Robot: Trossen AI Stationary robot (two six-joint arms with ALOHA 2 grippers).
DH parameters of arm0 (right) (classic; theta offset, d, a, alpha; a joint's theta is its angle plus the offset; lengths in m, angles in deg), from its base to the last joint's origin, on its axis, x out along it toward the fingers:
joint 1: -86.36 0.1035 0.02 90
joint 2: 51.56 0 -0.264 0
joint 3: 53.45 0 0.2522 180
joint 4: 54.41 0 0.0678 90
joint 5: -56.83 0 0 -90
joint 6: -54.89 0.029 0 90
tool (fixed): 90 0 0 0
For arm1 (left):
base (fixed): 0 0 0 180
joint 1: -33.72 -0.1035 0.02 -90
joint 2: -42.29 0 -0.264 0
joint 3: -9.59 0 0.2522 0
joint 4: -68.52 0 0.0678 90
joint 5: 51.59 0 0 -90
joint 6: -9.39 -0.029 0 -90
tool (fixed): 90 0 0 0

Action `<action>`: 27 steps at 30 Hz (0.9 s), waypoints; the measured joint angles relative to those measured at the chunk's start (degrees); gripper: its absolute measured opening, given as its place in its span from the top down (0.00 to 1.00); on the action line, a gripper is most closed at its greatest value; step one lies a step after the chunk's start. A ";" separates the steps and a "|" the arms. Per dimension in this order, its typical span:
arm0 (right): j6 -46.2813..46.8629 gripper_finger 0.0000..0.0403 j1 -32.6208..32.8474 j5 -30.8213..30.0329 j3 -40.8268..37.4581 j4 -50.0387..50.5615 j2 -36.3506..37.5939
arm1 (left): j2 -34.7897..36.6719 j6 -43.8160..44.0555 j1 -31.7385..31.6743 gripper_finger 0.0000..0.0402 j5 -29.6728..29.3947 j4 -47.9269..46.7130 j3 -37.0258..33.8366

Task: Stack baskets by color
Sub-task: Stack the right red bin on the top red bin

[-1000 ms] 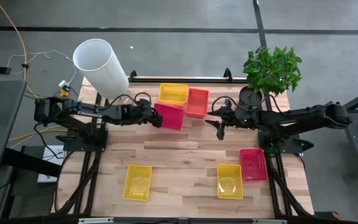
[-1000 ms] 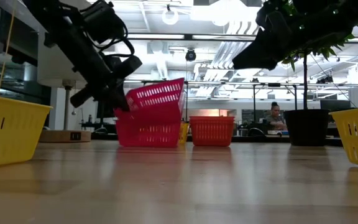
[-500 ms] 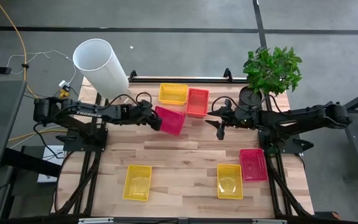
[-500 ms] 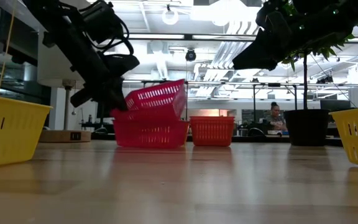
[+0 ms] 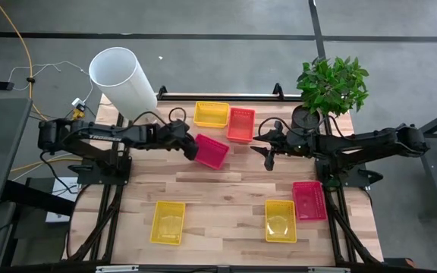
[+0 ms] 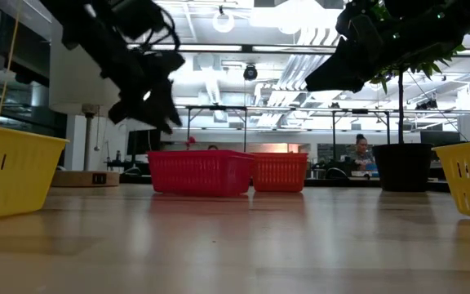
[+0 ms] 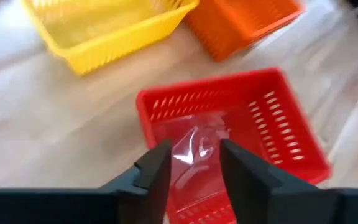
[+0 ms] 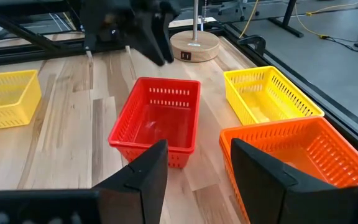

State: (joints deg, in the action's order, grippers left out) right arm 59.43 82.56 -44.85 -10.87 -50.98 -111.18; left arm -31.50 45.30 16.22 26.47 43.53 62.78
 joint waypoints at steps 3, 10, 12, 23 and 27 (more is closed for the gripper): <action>0.00 0.60 0.00 0.20 0.00 -0.09 0.00 | 2.38 -5.91 0.00 0.61 1.29 -0.01 2.57; 0.03 0.60 0.04 5.57 0.00 -0.25 -0.02 | 12.18 -22.30 3.04 0.55 7.33 2.68 3.29; 0.21 0.60 0.04 8.09 0.00 -0.59 0.00 | 15.89 -24.02 5.36 0.56 5.64 5.89 1.22; 0.53 0.60 0.20 12.76 0.00 -3.72 0.00 | 34.10 -31.49 10.75 0.61 5.53 35.21 -24.51; -0.39 0.60 0.20 11.72 0.00 -4.22 -0.02 | 34.97 -33.62 10.75 0.62 5.45 35.82 -26.19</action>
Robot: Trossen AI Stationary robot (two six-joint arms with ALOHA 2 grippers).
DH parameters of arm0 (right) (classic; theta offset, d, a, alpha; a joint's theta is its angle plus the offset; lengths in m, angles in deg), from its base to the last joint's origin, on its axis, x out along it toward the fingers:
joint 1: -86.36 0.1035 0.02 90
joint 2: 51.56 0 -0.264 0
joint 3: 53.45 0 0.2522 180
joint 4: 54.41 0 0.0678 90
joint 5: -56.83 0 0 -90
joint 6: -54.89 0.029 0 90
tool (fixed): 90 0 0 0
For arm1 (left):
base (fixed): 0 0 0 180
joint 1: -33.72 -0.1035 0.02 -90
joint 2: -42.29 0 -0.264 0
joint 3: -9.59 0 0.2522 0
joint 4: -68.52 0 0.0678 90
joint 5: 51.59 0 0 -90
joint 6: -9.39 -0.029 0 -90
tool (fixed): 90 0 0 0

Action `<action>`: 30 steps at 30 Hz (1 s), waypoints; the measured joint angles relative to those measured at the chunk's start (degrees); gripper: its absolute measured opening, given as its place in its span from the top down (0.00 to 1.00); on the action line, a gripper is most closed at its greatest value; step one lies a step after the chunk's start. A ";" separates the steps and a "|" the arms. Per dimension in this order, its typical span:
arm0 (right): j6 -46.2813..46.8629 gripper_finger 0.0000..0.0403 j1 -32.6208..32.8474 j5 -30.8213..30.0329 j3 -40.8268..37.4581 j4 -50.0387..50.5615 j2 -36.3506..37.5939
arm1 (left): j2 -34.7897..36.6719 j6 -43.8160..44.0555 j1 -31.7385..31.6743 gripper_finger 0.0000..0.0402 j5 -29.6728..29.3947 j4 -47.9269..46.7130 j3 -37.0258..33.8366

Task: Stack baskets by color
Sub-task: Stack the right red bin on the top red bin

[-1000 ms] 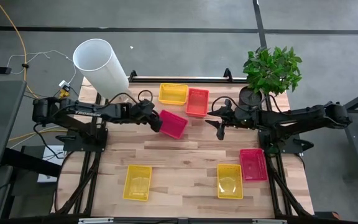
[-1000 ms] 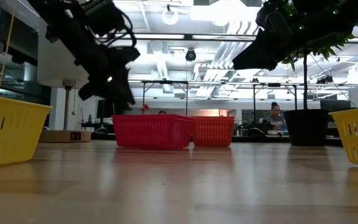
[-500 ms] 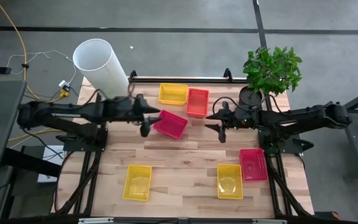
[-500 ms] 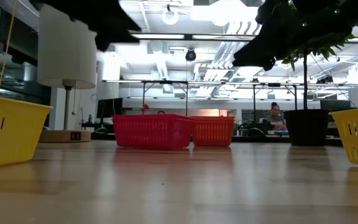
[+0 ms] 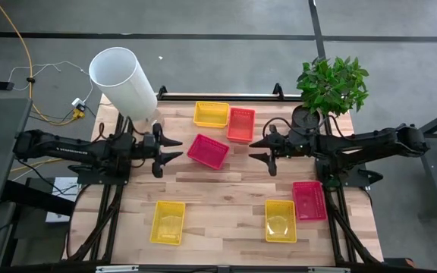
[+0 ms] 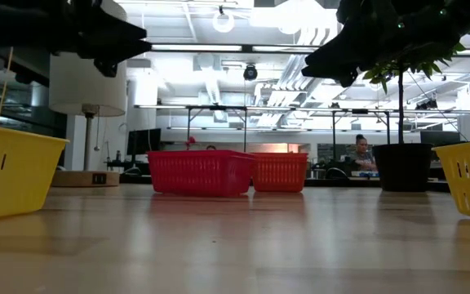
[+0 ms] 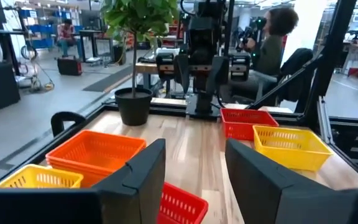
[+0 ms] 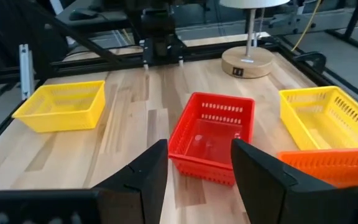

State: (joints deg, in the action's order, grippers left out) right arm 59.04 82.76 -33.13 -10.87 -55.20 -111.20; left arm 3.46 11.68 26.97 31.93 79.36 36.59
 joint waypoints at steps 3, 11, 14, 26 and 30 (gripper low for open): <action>-0.03 0.60 -0.01 -0.57 0.00 -0.40 0.02 | -0.32 -2.49 -0.04 0.62 0.81 1.13 0.00; 2.02 0.60 0.00 -0.62 0.00 -1.41 0.01 | -0.76 -6.57 0.00 0.62 1.58 1.81 0.00; 4.30 0.60 0.44 0.16 0.02 -2.87 0.00 | -0.76 -6.59 0.00 0.62 1.31 1.80 0.00; 21.31 0.60 16.91 -6.08 21.14 57.92 -0.48 | -0.76 -7.03 0.00 0.63 -0.37 1.81 0.00; 32.58 0.60 22.97 -7.09 21.84 71.12 -0.66 | -0.76 -7.03 0.00 0.63 -1.40 1.83 0.00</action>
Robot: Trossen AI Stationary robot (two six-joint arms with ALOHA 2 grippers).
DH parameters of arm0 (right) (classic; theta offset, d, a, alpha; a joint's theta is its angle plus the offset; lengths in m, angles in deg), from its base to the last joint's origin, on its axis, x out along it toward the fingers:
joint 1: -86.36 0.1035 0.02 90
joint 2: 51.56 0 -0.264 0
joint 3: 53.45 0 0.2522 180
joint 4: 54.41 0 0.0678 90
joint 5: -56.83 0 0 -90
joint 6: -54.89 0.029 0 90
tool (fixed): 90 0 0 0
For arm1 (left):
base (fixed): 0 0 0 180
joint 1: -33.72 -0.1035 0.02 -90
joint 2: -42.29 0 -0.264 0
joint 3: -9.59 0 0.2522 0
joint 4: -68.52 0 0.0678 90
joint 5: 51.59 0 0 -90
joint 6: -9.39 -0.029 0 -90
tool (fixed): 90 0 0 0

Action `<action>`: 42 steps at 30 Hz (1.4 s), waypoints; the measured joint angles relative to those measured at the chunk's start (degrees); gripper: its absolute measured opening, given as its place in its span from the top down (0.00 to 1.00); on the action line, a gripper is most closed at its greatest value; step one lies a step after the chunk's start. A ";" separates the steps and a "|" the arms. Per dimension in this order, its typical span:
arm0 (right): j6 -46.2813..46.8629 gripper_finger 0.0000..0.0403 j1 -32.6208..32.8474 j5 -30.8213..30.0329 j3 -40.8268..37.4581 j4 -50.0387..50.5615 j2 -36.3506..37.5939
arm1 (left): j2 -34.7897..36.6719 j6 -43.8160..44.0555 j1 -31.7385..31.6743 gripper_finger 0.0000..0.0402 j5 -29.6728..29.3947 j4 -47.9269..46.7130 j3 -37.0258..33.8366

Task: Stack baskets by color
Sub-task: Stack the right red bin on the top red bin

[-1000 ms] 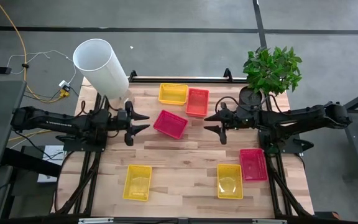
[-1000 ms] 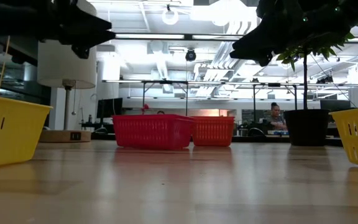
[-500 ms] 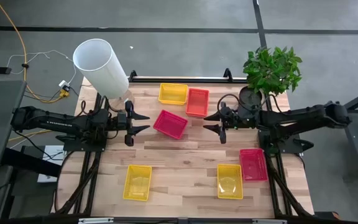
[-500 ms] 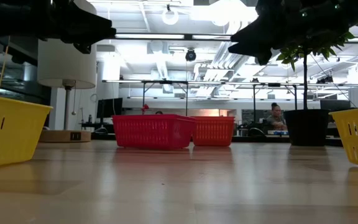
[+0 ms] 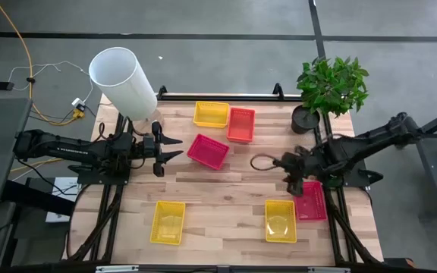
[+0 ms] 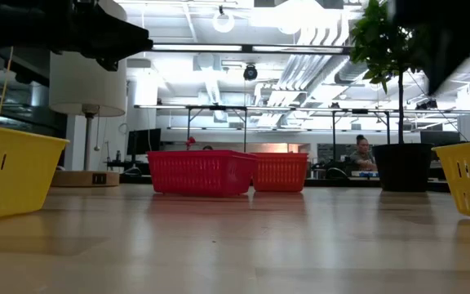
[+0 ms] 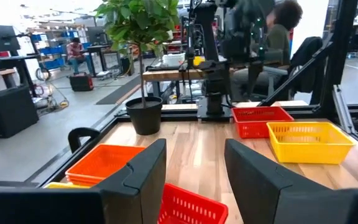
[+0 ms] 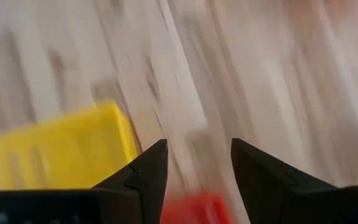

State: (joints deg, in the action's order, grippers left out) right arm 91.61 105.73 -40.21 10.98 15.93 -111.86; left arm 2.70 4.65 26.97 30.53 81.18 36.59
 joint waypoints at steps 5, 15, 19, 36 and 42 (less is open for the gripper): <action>9.54 0.60 5.31 3.67 -5.66 4.92 -0.19 | 0.00 0.00 0.00 0.63 -0.27 -0.03 0.00; 12.27 0.60 7.69 8.77 -16.74 5.05 -0.19 | 0.00 0.00 -0.02 0.63 -0.24 -1.45 0.00; 10.92 0.62 7.67 7.21 -18.66 3.95 -0.23 | 0.00 0.00 0.00 0.63 -0.24 -1.59 0.00; 9.11 0.71 7.67 5.97 -12.75 7.88 -0.23 | 0.00 0.00 -0.02 0.63 -0.22 -1.61 0.00; 7.81 0.71 7.67 2.77 -12.75 9.86 -0.23 | 0.00 0.00 -0.01 0.63 -0.24 -1.63 0.00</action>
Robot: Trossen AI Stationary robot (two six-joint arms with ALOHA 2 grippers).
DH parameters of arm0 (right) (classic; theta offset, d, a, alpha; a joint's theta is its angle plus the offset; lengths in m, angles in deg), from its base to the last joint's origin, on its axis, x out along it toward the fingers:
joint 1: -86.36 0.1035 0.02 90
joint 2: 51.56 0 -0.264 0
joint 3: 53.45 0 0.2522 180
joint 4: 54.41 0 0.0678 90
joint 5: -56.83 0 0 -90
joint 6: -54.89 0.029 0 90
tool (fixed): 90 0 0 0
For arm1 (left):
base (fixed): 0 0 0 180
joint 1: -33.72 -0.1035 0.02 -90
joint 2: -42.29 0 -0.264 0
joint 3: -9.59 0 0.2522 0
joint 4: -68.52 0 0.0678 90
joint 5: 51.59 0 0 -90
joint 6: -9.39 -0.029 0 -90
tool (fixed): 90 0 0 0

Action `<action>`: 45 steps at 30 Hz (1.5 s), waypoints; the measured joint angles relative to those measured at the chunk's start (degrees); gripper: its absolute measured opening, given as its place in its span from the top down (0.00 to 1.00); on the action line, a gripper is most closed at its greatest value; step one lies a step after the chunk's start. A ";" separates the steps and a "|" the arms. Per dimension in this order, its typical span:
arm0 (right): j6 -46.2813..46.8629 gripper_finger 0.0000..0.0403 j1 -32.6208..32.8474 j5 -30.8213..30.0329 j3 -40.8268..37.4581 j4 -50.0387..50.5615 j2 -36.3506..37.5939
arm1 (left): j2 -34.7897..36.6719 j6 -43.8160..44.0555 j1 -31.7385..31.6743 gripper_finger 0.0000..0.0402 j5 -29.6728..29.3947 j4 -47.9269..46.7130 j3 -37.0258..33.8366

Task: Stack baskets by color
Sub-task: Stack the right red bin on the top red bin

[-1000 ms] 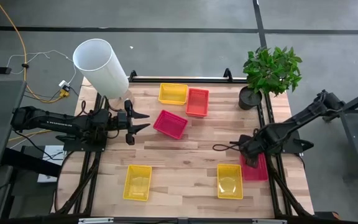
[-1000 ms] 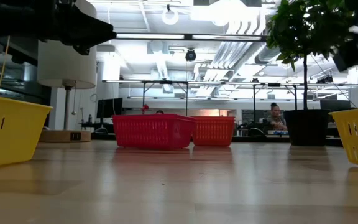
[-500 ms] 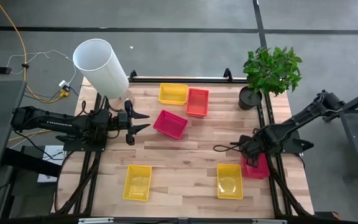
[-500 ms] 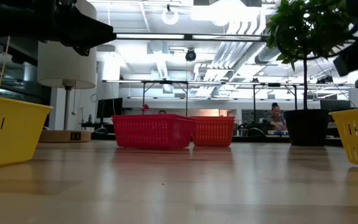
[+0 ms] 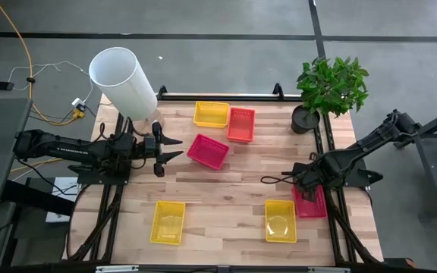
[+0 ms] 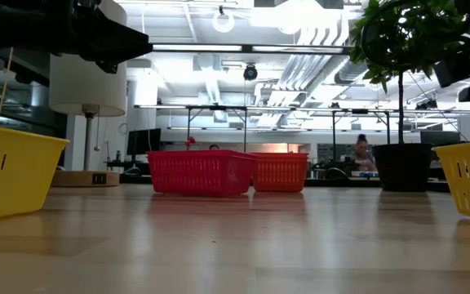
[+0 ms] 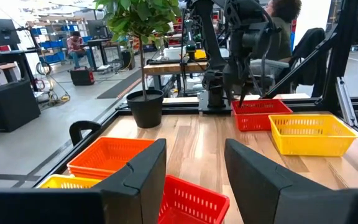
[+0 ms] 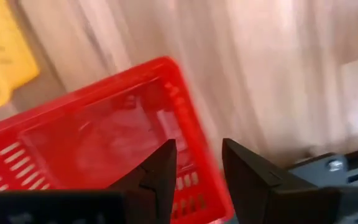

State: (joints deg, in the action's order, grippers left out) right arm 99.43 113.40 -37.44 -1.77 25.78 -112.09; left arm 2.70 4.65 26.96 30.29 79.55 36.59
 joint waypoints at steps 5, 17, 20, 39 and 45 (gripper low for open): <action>-3.06 0.71 -0.02 -1.67 -0.08 -1.50 -0.28 | 0.00 0.00 -0.01 0.63 0.02 -0.13 0.00; -6.17 0.71 -0.02 -0.26 -0.22 -2.23 -7.19 | -0.02 0.00 0.00 0.63 0.02 -0.17 0.00; -7.08 0.71 -0.02 -0.85 -0.22 -2.48 -9.30 | -0.02 0.00 0.00 0.63 0.02 -0.17 0.00; -2.58 0.99 -4.52 -17.47 14.44 16.10 -11.74 | -0.02 0.00 0.01 0.63 0.02 -0.17 0.00; 6.15 1.00 -6.77 -35.18 27.76 16.79 -11.69 | -0.02 0.00 -0.01 0.63 0.02 -0.17 0.00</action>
State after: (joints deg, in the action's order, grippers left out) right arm 105.58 106.63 -72.62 25.99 42.58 -123.78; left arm 2.68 4.65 26.95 30.31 79.38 36.59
